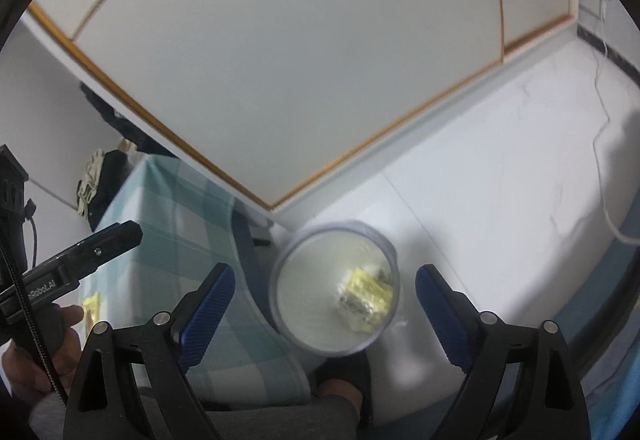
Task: Collect trash
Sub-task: 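Move both open tools back over the remaining trash on the table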
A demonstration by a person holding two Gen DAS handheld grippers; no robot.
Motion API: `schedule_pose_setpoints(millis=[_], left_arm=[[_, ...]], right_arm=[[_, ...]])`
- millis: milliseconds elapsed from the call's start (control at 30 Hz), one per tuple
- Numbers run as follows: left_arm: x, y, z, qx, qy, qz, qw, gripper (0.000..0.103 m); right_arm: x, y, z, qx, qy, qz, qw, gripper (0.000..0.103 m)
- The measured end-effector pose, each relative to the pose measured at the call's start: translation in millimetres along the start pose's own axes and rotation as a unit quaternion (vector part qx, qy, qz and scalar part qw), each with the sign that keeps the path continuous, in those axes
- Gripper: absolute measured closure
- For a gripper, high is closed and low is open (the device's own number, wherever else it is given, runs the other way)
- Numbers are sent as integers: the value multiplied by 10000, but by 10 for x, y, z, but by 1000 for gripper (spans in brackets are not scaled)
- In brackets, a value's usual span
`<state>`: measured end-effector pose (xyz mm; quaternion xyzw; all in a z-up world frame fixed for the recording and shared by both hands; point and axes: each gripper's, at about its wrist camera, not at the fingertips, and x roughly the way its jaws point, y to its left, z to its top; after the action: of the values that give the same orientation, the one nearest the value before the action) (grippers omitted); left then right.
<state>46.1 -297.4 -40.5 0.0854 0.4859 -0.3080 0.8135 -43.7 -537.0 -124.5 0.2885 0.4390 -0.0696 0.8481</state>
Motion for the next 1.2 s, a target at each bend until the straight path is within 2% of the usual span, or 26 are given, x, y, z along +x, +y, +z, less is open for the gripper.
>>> schedule_pose_setpoints(millis=[100,300,333,400,533,767,867,1000,1200], left_arm=[[-167,117,-1,-146,-224,85,9996,30],[-651,412,-49,-468,-877,292,9946,29],[-764,500,-72,-560,-1013,339,9927,28],[-909,615,-97,-679,-1194,496,9893,20],[-1214,929,-184,-896,-1554,811,9804,20],[-1578,1509,-423,-1376,-2023,1315,9606,19],[-1681,1735,-539,-1530,-2083,1529,9538,18],[-1752,2060,-652,-1867,-2087,1607,9464,17],[-1911,2542,-895,-2352,-2239,1778,9289,17]], right_arm=[[-214,207,59,-230,-285,-16,9993,10],[-626,765,175,-706,-830,253,9937,10],[-690,881,188,-785,-926,319,9921,10],[-805,1083,203,-881,-1089,483,9890,10],[-939,1499,194,-955,-1230,923,9835,10],[-854,2220,40,-1425,-1155,1121,9766,10],[-796,2494,-42,-1648,-1106,1236,9723,10],[-673,2869,-192,-1991,-951,1287,9668,10],[-328,3391,-452,-2495,-601,1243,9585,10]])
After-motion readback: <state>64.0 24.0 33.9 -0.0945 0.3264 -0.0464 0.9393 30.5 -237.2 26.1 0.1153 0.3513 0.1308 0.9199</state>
